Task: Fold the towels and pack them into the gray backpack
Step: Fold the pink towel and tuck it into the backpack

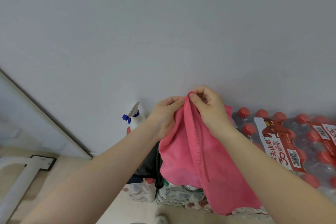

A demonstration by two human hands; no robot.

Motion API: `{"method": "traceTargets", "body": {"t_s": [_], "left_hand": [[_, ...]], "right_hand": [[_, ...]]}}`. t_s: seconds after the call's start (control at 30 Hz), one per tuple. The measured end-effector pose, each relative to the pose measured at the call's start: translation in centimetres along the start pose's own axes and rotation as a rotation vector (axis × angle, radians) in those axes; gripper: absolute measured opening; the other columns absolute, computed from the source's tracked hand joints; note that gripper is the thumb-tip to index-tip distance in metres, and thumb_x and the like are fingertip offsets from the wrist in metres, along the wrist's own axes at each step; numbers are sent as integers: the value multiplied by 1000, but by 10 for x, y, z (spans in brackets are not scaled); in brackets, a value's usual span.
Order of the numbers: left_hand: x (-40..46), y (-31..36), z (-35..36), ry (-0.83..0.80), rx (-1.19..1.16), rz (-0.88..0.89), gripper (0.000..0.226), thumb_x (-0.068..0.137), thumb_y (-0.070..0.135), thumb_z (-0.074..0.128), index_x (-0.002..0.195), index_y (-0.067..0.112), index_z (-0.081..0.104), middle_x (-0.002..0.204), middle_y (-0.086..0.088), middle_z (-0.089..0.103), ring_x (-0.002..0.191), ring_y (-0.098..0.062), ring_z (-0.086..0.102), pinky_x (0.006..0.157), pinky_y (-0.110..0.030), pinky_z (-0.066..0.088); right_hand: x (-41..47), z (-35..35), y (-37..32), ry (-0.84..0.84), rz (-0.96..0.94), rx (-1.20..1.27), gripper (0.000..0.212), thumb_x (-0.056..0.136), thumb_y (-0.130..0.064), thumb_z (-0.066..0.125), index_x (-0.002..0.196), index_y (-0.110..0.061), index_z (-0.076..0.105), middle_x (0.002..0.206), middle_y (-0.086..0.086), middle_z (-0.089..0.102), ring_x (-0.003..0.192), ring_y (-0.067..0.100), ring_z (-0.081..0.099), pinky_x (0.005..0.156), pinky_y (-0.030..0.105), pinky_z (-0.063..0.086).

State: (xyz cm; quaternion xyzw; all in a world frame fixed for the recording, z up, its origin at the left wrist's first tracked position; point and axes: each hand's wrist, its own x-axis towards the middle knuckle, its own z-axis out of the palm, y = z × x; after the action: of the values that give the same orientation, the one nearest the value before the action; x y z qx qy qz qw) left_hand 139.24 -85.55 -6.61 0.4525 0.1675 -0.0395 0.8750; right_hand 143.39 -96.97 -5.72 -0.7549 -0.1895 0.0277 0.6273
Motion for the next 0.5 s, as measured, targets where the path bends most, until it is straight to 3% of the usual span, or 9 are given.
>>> {"method": "traceTargets", "body": {"t_s": [0.1, 0.2, 0.3, 0.5], "left_hand": [[-2, -1, 3, 80, 17, 52, 11, 94, 5, 47, 85, 8, 54, 78, -9, 57, 65, -15, 54, 60, -23, 52], [-5, -3, 11, 63, -24, 97, 13, 93, 6, 48, 83, 11, 53, 73, -7, 56, 62, -14, 53, 62, -26, 48], [-8, -4, 15, 38, -59, 88, 11, 92, 6, 51, 83, 11, 55, 77, -10, 57, 70, -18, 54, 68, -28, 48], [-13, 1, 14, 18, -55, 68, 6, 93, 8, 50, 95, 6, 55, 95, -17, 58, 75, -18, 57, 63, -22, 54]], "right_hand": [[-5, -3, -2, -58, 24, 71, 23, 90, -4, 54, 75, -23, 56, 71, -9, 56, 60, -8, 51, 61, 8, 40], [-5, -2, -2, -23, 30, 37, 22, 88, -7, 58, 74, -24, 59, 72, -9, 59, 67, -1, 54, 69, 15, 45], [-2, -2, 0, 49, 25, -61, 20, 85, -12, 63, 72, -27, 59, 70, -13, 60, 66, -1, 53, 70, 17, 45], [1, -7, -3, 105, -41, -248, 23, 80, -19, 70, 67, -27, 52, 64, -13, 54, 57, -6, 49, 59, 9, 39]]}}
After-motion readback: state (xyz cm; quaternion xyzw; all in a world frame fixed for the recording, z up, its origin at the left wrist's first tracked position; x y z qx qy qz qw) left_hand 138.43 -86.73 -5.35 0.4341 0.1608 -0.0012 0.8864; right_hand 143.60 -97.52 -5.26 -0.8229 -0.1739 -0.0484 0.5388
